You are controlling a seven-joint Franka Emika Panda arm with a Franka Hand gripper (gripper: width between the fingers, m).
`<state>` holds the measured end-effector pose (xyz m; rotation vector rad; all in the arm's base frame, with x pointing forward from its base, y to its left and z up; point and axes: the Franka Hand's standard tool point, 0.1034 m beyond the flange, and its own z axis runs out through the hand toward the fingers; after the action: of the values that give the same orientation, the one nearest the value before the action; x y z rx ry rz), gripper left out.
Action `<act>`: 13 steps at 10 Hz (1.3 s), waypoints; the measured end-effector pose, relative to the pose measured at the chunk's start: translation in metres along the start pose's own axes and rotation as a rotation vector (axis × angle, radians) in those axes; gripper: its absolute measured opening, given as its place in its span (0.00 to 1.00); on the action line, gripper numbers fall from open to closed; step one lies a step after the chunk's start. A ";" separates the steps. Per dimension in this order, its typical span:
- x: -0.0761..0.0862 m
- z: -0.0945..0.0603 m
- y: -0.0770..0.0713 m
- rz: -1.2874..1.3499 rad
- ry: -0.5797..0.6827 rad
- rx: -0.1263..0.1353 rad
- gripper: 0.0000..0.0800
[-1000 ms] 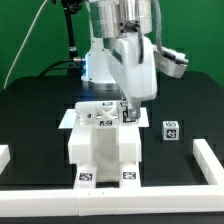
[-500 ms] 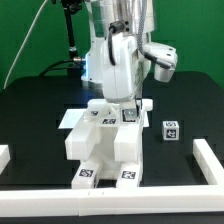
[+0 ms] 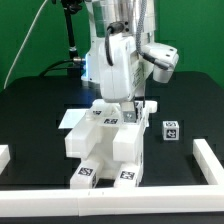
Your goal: Assemble chair
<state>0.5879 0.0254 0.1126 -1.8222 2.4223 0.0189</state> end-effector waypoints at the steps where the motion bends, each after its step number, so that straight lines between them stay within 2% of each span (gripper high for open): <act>1: 0.000 0.000 0.000 -0.002 0.000 0.000 0.79; 4: -0.001 -0.001 0.000 -0.005 -0.002 0.000 0.81; 5: -0.010 -0.015 0.001 -0.028 -0.023 -0.012 0.81; 6: -0.019 -0.035 -0.001 -0.038 -0.051 0.004 0.81; 7: -0.025 -0.047 0.001 -0.040 -0.069 0.004 0.81; 9: -0.022 -0.040 0.003 -0.042 -0.059 -0.002 0.81; 13: -0.022 -0.038 0.003 -0.042 -0.057 -0.005 0.81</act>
Offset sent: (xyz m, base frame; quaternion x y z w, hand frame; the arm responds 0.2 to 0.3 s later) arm 0.0000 0.0000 0.0000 0.0000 0.0000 0.0000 1.0000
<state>0.5877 0.0440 0.1520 -1.8479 2.3469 0.0721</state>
